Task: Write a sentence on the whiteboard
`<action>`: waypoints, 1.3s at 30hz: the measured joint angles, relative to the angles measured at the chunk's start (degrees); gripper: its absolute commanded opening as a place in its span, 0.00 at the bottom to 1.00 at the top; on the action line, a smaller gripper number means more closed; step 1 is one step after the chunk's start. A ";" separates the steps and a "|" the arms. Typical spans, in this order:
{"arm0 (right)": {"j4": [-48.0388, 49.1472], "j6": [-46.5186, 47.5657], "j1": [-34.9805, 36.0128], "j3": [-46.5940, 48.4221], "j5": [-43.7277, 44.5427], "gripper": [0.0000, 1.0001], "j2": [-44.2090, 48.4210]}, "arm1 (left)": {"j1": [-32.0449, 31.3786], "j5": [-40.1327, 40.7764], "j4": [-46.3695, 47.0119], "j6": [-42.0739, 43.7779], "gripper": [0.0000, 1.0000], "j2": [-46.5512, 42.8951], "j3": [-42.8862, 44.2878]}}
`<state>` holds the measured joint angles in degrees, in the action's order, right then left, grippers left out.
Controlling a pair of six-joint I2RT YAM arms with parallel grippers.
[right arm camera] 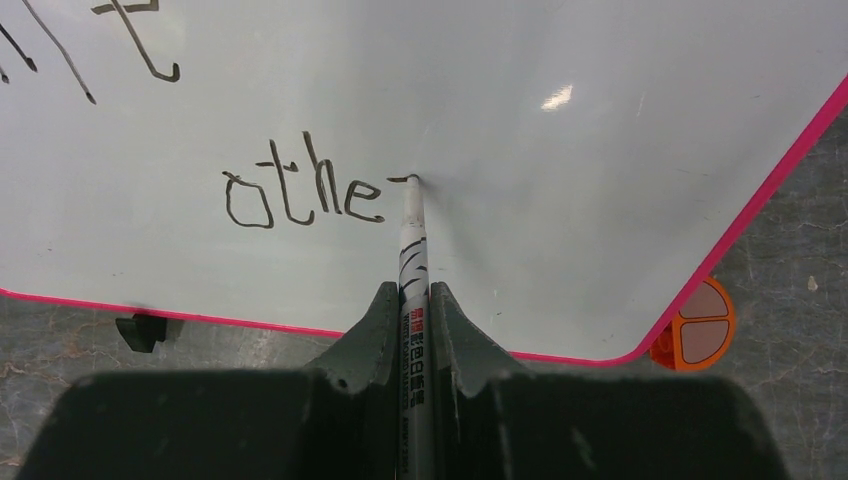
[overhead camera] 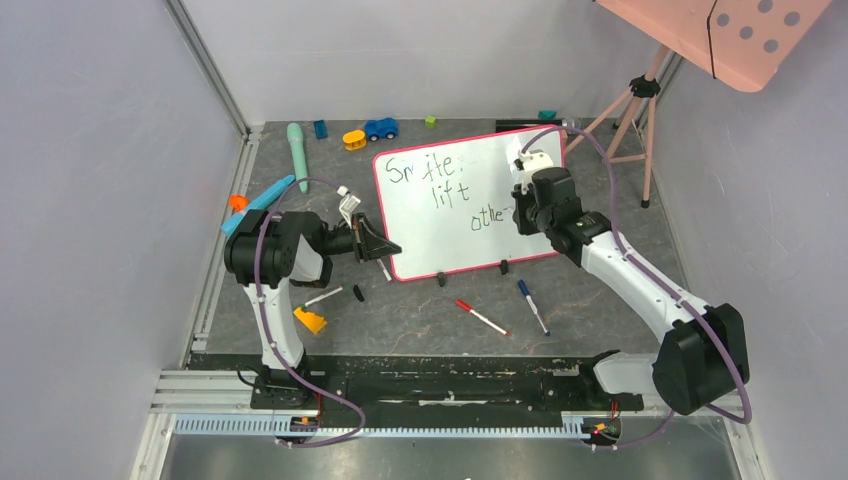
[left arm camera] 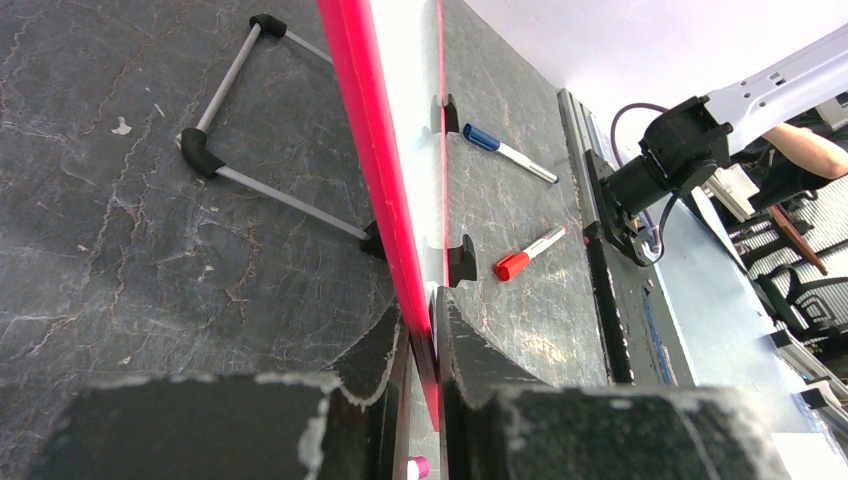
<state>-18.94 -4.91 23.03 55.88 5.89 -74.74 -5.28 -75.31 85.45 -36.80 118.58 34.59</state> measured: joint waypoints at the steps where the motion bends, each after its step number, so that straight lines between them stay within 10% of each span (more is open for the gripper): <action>1: 0.17 -0.02 0.00 -0.20 -0.02 0.00 0.07 | 0.00 0.00 0.00 0.00 0.14 0.00 0.00; 39: -0.02 0.00 -1.18 -0.02 0.48 0.00 0.28 | 0.00 -0.02 0.00 0.00 0.14 -0.02 0.00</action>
<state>-18.96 -4.91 21.85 55.86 6.37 -74.46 -5.28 -75.33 85.45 -36.80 118.56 34.59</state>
